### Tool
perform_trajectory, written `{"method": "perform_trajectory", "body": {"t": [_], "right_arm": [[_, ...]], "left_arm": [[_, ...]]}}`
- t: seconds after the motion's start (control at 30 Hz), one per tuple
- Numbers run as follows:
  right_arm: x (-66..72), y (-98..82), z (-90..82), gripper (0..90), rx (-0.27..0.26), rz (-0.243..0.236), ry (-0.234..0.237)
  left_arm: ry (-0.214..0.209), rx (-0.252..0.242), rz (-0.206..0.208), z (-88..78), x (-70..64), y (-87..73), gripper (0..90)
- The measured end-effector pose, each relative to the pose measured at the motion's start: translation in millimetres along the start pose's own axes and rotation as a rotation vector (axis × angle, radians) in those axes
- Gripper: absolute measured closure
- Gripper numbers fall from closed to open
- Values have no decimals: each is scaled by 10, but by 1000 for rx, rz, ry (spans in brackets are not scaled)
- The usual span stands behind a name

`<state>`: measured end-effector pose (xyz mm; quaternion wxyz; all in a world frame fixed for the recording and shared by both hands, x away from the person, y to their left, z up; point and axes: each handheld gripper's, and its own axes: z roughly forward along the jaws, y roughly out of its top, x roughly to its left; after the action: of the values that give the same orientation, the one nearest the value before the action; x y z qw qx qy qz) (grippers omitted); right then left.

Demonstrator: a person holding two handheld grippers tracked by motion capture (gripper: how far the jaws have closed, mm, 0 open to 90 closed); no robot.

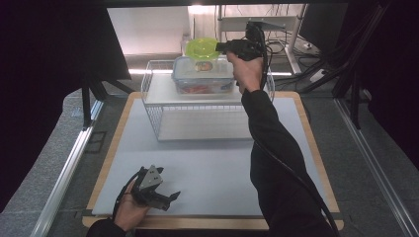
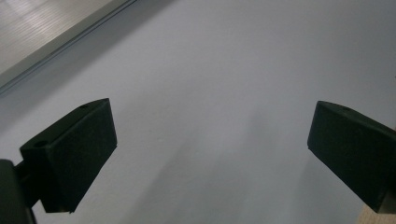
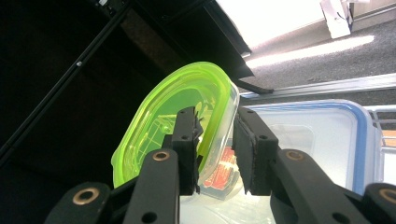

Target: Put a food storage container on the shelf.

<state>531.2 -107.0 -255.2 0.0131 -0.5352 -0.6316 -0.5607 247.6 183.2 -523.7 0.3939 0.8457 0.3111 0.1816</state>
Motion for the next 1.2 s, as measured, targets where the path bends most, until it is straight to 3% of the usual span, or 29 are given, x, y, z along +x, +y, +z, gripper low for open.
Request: {"method": "perform_trajectory", "body": {"t": [0.2,0.67,0.7,0.73,0.97,1.2], "right_arm": [[8,-5,4,676,-2,-17,0],[12,1,-18,459,3,-114,1],[14,2,-33,440,3,-128,1],[22,0,-68,394,17,-181,-9],[47,-161,-271,280,4,-368,-44],[-3,-385,-483,181,3,-481,-50]], "left_arm": [[2,2,5,2,-6,2,12],[3,2,8,3,-5,2,12],[3,2,7,3,-4,2,12],[3,2,7,3,-4,1,13],[1,6,6,7,-7,4,12],[-3,3,1,11,-9,6,12]]}}
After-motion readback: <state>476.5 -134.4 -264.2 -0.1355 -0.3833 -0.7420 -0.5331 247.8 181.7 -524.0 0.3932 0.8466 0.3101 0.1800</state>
